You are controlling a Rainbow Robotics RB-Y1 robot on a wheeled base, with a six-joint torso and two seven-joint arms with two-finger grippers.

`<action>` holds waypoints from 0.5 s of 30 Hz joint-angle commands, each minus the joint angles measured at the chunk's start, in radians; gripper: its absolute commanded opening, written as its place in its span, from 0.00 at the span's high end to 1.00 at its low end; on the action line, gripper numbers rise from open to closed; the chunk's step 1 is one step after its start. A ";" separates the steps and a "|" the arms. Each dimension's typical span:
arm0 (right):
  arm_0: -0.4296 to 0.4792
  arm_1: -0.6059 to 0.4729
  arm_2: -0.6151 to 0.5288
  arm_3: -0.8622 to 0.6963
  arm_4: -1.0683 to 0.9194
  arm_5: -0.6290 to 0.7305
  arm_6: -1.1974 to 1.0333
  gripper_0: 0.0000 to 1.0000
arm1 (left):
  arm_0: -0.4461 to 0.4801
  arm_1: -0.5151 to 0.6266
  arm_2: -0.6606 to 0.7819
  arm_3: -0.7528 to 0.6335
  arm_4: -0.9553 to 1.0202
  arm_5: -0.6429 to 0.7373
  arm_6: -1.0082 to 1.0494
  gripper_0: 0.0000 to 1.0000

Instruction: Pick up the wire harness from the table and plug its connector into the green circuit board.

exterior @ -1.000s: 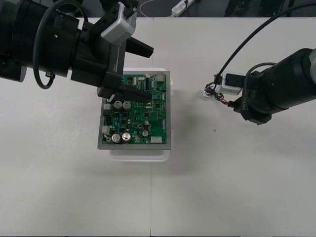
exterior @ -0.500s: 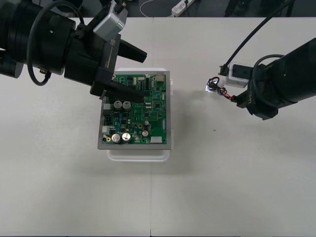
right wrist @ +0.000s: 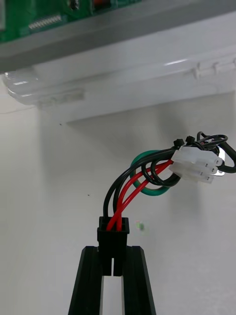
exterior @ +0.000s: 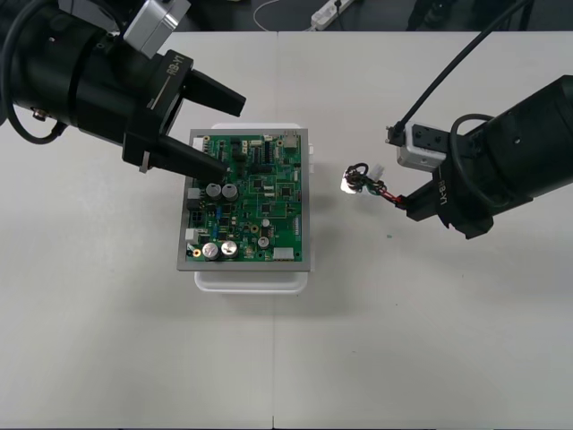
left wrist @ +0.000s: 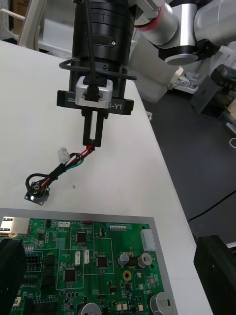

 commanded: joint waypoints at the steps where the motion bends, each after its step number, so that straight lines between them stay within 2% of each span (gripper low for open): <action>1: -0.036 -0.045 -0.035 0.031 -0.084 0.001 -0.031 1.00 | -0.049 -0.017 0.029 0.030 0.050 -0.038 -0.178 0.00; 9: -0.035 -0.068 -0.033 0.050 -0.205 0.001 -0.046 1.00 | -0.049 -0.018 0.045 0.121 0.162 -0.038 -0.261 0.00; 15: -0.036 -0.071 -0.033 0.050 -0.261 0.001 -0.071 1.00 | -0.049 -0.017 0.075 0.134 0.217 -0.038 -0.269 0.00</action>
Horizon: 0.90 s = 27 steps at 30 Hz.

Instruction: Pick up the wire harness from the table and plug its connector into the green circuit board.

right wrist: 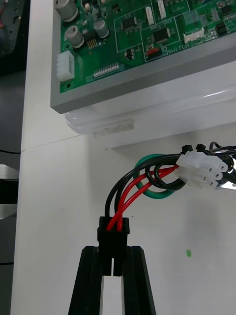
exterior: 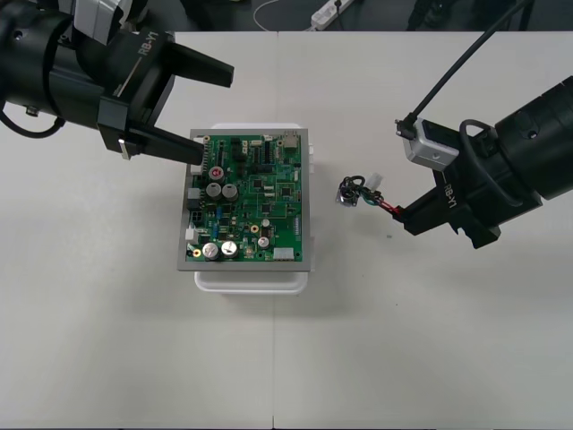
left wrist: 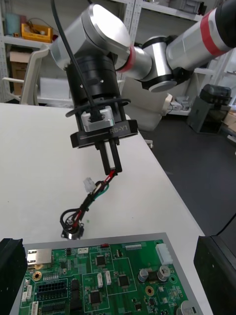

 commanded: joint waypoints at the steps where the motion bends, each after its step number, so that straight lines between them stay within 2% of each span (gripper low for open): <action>1: -0.036 -0.045 -0.033 -0.007 -0.049 0.001 -0.072 1.00 | -0.047 -0.016 0.059 -0.003 0.054 -0.033 0.032 0.00; 15: -0.035 -0.047 -0.030 -0.021 -0.339 0.001 -0.330 1.00 | -0.047 0.022 0.071 0.029 0.163 -0.033 0.013 0.00; 27: -0.035 -0.059 -0.030 -0.021 -0.436 0.001 -0.348 1.00 | -0.023 0.061 0.071 0.034 0.241 -0.033 0.007 0.00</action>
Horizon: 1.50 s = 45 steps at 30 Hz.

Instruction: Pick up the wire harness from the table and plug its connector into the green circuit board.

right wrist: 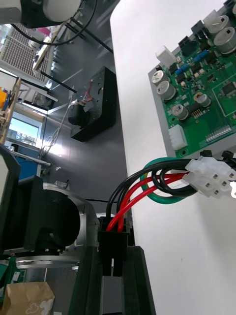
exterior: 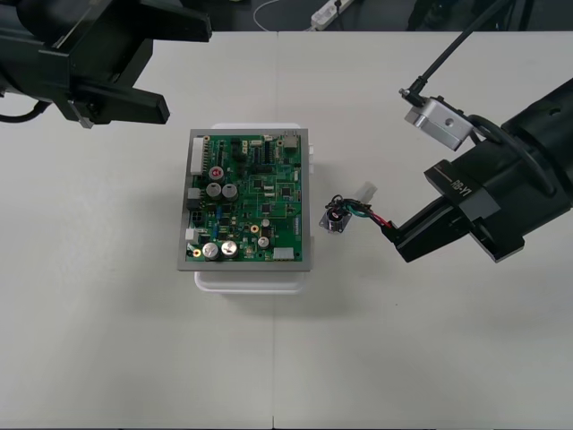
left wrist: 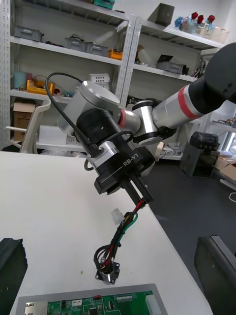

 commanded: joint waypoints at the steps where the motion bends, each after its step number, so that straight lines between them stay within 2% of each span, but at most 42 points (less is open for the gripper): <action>1: -0.036 -0.047 -0.032 -0.019 -0.040 0.001 -0.035 1.00 | -0.023 0.056 0.027 -0.006 0.031 -0.032 0.007 0.00; 23: -0.036 -0.040 -0.030 0.070 -0.287 0.001 -0.036 1.00 | -0.006 0.115 0.006 -0.044 0.086 -0.032 -0.014 0.00; 29: -0.035 -0.026 -0.030 0.076 -0.383 0.001 -0.141 1.00 | -0.004 0.116 -0.014 -0.061 0.104 -0.032 -0.017 0.00; 45: -0.009 -0.021 -0.029 0.076 -0.462 0.001 -0.199 1.00 | 0.049 0.141 -0.020 -0.081 0.115 -0.032 -0.025 0.00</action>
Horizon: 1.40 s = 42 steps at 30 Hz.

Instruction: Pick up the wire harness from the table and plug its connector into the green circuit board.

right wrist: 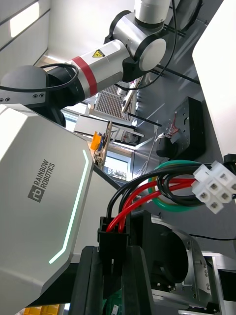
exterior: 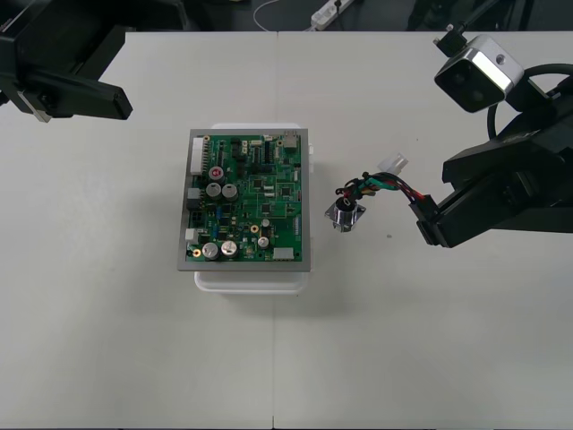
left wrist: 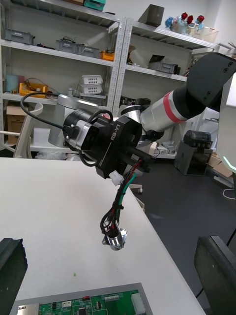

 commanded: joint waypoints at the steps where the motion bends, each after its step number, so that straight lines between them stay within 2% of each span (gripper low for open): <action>1: -0.009 -0.013 -0.029 -0.004 -0.050 0.001 -0.042 1.00 | 0.047 0.051 -0.013 -0.037 0.022 -0.032 -0.024 0.00; 10: 0.000 -0.011 -0.004 -0.001 -0.050 0.001 -0.043 1.00 | 0.081 0.071 -0.013 -0.040 0.020 -0.032 -0.043 0.00; 33: 0.000 -0.016 0.040 -0.001 -0.047 0.001 -0.066 1.00 | 0.083 0.074 -0.013 -0.045 0.007 -0.032 -0.066 0.00; 42: -0.001 -0.062 0.112 -0.002 -0.076 0.001 -0.066 1.00 | 0.083 0.074 -0.013 -0.036 0.011 -0.032 -0.075 0.00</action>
